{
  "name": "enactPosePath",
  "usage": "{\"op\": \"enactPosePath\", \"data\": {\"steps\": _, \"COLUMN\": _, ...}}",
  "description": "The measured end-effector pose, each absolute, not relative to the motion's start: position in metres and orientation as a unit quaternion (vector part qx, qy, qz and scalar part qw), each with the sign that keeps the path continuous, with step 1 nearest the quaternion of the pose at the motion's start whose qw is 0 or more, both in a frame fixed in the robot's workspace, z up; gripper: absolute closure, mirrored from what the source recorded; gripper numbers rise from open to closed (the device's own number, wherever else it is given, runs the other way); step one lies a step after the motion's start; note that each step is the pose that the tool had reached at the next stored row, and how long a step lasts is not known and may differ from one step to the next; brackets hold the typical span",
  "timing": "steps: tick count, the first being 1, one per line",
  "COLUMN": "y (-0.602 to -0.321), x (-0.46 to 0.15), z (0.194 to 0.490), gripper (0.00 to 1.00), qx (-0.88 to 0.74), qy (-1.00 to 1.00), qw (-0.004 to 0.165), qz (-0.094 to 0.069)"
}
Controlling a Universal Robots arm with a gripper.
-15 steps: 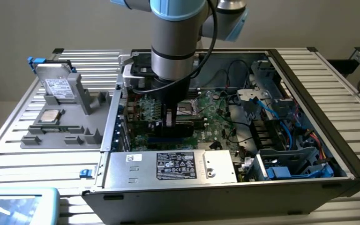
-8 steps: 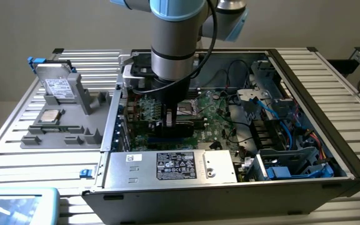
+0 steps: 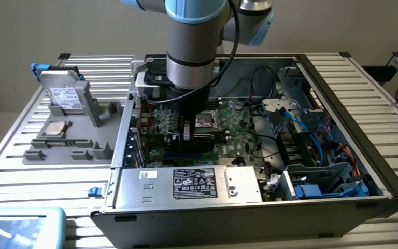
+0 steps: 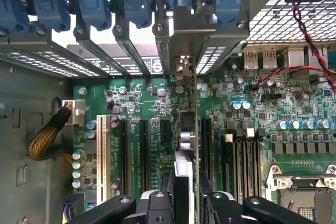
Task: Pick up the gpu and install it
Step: 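Insert the gpu into the slot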
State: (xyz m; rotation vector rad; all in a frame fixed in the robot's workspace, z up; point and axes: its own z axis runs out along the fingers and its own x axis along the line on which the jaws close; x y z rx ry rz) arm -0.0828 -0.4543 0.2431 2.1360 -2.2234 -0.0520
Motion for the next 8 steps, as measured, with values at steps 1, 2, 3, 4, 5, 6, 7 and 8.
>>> {"op": "enactPosePath", "data": {"steps": 1, "y": -0.4543, "x": -0.0831, "z": 0.2428, "gripper": 0.71, "qx": 0.692, "qy": -0.721, "qw": 0.029, "qz": -0.017}}
{"op": "enactPosePath", "data": {"steps": 2, "y": -0.4542, "x": -0.0835, "z": 0.2426, "gripper": 0.71, "qx": 0.692, "qy": -0.721, "qw": 0.028, "qz": -0.016}}
{"op": "enactPosePath", "data": {"steps": 3, "y": -0.4542, "x": -0.0836, "z": 0.2425, "gripper": 0.71, "qx": 0.692, "qy": -0.721, "qw": 0.028, "qz": -0.016}}
{"op": "enactPosePath", "data": {"steps": 4, "y": -0.4542, "x": -0.0836, "z": 0.2426, "gripper": 0.71, "qx": 0.693, "qy": -0.721, "qw": 0.028, "qz": -0.016}}
{"op": "enactPosePath", "data": {"steps": 5, "y": -0.4542, "x": -0.0836, "z": 0.2429, "gripper": 0.71, "qx": 0.693, "qy": -0.72, "qw": 0.028, "qz": -0.016}}
{"op": "enactPosePath", "data": {"steps": 6, "y": -0.4542, "x": -0.0836, "z": 0.2429, "gripper": 0.71, "qx": 0.693, "qy": -0.72, "qw": 0.028, "qz": -0.016}}
{"op": "enactPosePath", "data": {"steps": 7, "y": -0.4542, "x": -0.0837, "z": 0.2429, "gripper": 0.71, "qx": 0.693, "qy": -0.72, "qw": 0.028, "qz": -0.016}}
{"op": "enactPosePath", "data": {"steps": 8, "y": -0.4542, "x": -0.0837, "z": 0.2429, "gripper": 0.71, "qx": 0.693, "qy": -0.72, "qw": 0.028, "qz": -0.016}}
